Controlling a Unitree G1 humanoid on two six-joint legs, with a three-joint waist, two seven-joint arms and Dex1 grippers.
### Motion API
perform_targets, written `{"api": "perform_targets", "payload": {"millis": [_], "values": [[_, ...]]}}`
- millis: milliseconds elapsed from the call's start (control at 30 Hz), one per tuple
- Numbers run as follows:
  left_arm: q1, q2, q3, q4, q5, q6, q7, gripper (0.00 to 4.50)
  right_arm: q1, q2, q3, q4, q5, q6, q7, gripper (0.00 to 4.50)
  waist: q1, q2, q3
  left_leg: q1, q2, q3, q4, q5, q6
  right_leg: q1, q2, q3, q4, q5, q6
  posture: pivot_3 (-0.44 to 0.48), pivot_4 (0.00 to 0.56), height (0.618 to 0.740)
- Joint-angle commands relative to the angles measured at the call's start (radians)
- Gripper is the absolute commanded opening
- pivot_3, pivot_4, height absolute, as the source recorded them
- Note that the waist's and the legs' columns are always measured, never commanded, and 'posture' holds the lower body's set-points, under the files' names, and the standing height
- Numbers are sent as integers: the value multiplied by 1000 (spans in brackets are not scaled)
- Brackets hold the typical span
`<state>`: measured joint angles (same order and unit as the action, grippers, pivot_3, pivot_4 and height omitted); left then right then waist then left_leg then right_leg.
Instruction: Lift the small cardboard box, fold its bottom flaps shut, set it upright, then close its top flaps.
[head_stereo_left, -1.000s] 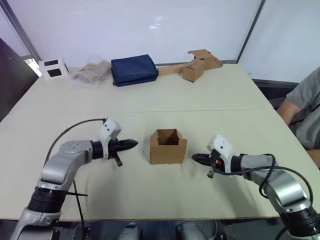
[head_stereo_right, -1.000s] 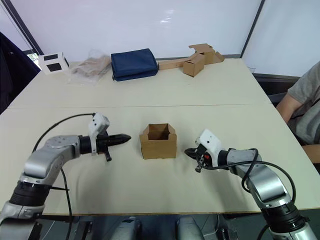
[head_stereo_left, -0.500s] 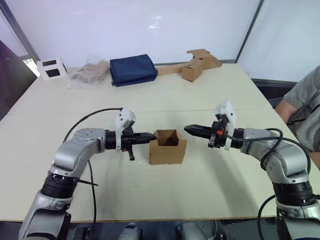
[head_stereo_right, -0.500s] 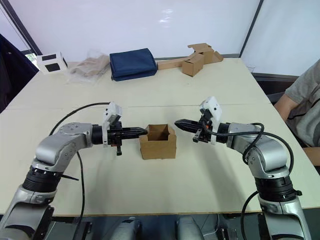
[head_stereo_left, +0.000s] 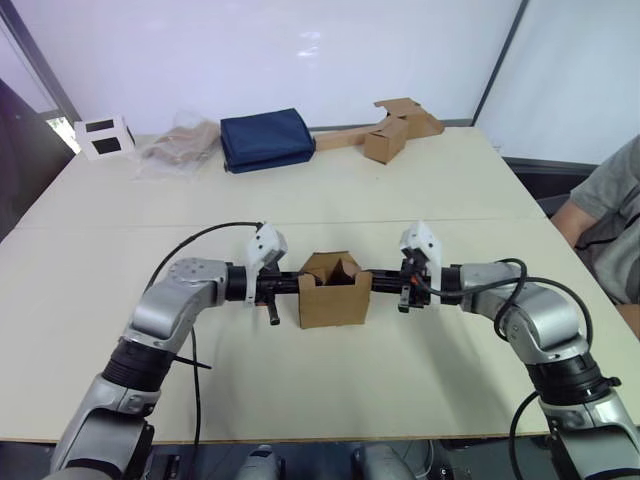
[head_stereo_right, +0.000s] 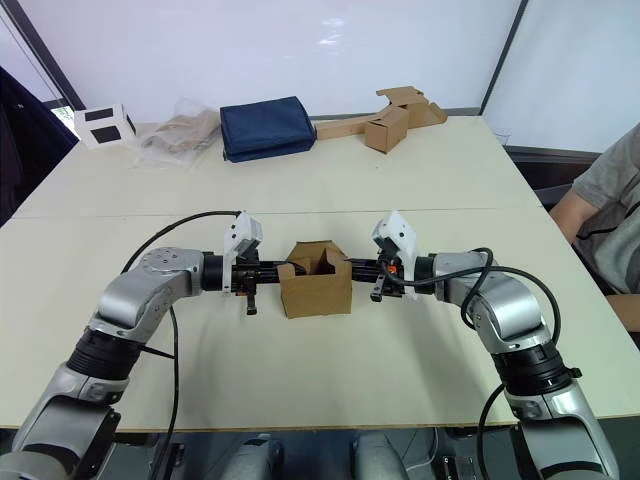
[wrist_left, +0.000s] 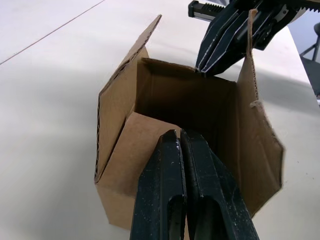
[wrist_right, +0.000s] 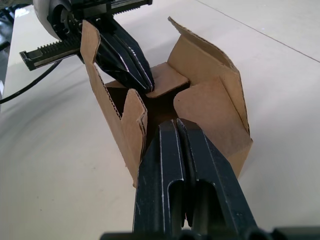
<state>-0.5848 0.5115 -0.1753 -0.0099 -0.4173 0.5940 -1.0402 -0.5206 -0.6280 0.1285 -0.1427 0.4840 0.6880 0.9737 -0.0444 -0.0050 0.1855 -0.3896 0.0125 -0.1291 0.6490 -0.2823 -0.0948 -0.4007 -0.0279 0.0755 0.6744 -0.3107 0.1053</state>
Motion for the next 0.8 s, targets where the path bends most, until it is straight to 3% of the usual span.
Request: {"api": "perform_targets", "payload": {"millis": [33, 500, 800], "values": [[-8, -2, 9, -13, 7, -25, 1, 84, -18, -4, -12, -5, 8, -7, 22, 0, 0, 0, 0, 0, 0, 0, 0, 0, 0, 0, 0, 0, 0, 0, 0, 0, 150, 740], [-11, -1, 19, -6, 8, -36, -9, 84, -77, 12, -146, 23, 161, 100, 38, 0, 0, 0, 0, 0, 0, 0, 0, 0, 0, 0, 0, 0, 0, 0, 0, 0, 150, 740], [-15, 2, 13, -15, 4, -27, -16, 84, -68, 17, -4, 121, -23, -42, 44, 0, -1, 0, 0, 0, 0, 0, 0, 0, 0, 0, 0, 0, 0, 0, 0, 0, 150, 740]]}}
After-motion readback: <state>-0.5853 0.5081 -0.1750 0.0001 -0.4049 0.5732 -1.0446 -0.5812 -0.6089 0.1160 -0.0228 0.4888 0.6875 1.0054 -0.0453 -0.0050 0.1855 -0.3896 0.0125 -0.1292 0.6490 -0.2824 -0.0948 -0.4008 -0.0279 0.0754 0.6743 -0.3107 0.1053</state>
